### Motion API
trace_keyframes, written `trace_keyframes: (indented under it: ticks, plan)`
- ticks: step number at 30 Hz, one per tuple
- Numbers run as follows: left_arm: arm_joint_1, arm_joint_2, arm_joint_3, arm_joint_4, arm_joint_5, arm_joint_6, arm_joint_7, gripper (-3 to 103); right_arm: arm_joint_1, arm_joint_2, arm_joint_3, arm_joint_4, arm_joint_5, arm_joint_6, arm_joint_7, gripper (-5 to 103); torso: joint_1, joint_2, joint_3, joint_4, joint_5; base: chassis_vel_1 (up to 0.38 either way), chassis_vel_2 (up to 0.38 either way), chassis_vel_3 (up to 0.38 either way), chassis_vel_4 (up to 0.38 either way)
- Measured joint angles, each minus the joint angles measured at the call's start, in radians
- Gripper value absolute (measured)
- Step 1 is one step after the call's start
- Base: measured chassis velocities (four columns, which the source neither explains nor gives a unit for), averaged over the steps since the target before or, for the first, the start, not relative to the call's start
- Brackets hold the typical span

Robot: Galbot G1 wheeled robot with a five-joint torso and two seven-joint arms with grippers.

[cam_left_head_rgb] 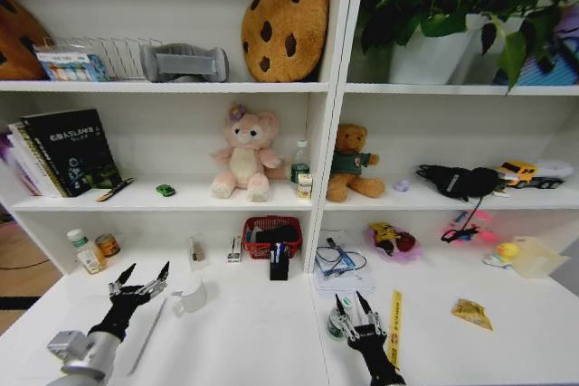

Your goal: Organize the objects on the table.

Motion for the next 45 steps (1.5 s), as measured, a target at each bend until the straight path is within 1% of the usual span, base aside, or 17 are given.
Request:
trace_keyframes:
  ticks: [1,3,5,6,12,14,16,18,19,26,28,30,31,33,36,42,45]
  plan:
    - [0.0,0.0,0.0,0.0,0.0,0.0,0.0,100,0.0,0.0,0.0,0.0,0.0,0.0,0.0,46,0.0,0.0,0.0,0.0,0.0,0.0,0.0,0.0,0.0]
    - [0.0,0.0,0.0,0.0,0.0,0.0,0.0,100,-0.002,0.003,0.0,0.004,-0.004,0.0,0.002,35,0.0,0.0,0.0,0.0,0.0,0.0,0.0,0.0,0.0]
    - [0.0,0.0,0.0,0.0,0.0,0.0,0.0,100,-0.005,0.003,0.0,0.007,-0.006,-0.001,0.004,35,0.0,0.0,0.0,0.0,0.0,0.0,0.0,0.0,0.0]
    - [0.0,0.0,0.0,0.0,0.0,0.0,0.0,100,-0.007,0.004,0.001,0.01,-0.008,-0.001,0.006,30,0.0,0.0,0.0,0.0001,0.0,0.0,0.0,0.0,0.0]
    - [0.0,0.0,0.0,0.0,0.0,0.0,0.0,100,-0.053,0.014,0.024,0.07,-0.015,-0.013,0.038,30,0.0,0.0,0.0,0.0001,0.0,0.0,0.0,0.0,0.0]
    - [0.0,0.0,0.0,0.0,0.0,0.0,0.0,100,-0.109,0.027,0.045,0.121,-0.024,-0.035,0.085,30,0.0,0.0,0.0,0.0,0.0,0.0,0.0,0.0,0.0]
    - [0.0,0.0,0.0,0.0,0.0,0.0,0.0,100,-0.125,0.032,0.05,0.136,-0.026,-0.041,0.098,30,0.0,0.0,0.0,0.0,0.0,0.0,0.0,0.0,0.0]
    - [0.0,0.0,0.0,0.0,0.0,0.0,0.0,100,-0.211,0.048,0.073,0.205,-0.03,-0.053,0.165,30,0.0,0.0,0.0,0.0,-0.0001,0.0,0.0,0.0,0.0]
    - [0.0,0.0,0.0,0.0,0.0,0.0,0.0,100,-0.251,0.053,0.082,0.235,-0.033,-0.053,0.2,30,0.0,0.0,0.0,-0.0001,0.0,0.0,0.0,0.0,0.0]
    - [0.0,0.0,0.0,0.0,0.0,0.0,0.0,100,-0.379,0.085,0.104,0.297,-0.06,-0.046,0.33,30,0.0,0.0,0.0,-0.0001,-0.0002,0.0,0.0,0.0,0.0]
    - [0.0,0.0,0.0,0.0,0.0,0.0,0.0,100,-0.393,0.098,0.113,0.275,-0.061,-0.04,0.358,30,0.0,0.0,0.0,0.0001,-0.0005,0.0,0.0,0.0,0.0]
    - [0.0,0.0,0.0,0.0,0.0,0.0,0.0,100,-0.398,0.132,0.147,0.178,-0.057,-0.015,0.425,30,0.0,0.0,0.0,0.0001,0.0003,0.0,0.0,0.0,0.0]
    - [0.0,0.0,0.0,0.0,0.0,0.0,0.0,100,-0.398,0.132,0.147,0.178,-0.057,-0.015,0.425,30,0.0,0.0,0.0,0.0001,0.0003,0.0,0.0,0.0,0.0]
    - [0.0,0.0,0.0,0.0,0.0,0.0,0.0,100,-0.441,0.158,0.168,0.121,-0.051,0.027,0.459,30,0.0,0.0,0.0,0.0,0.0,0.0,0.0,0.0,0.0]
    - [0.0,0.0,0.0,0.0,0.0,0.0,0.0,100,-0.469,0.168,0.164,0.093,-0.053,0.048,0.474,30,0.0,0.0,0.0,0.0,0.0,0.0,0.0,0.0,0.0]
    - [0.0,0.0,0.0,0.0,0.0,0.0,0.0,100,-0.472,0.211,0.104,-0.119,-0.112,0.149,0.538,30,0.0,0.0,0.0,-0.0001,-0.0001,0.0,0.0,0.0,0.0]
    - [0.0,0.0,0.0,0.0,0.0,0.0,0.0,100,-0.448,0.213,0.102,-0.173,-0.11,0.157,0.541,30,0.0,0.0,0.0,0.0,-0.0001,0.0,0.0,0.0,0.0]
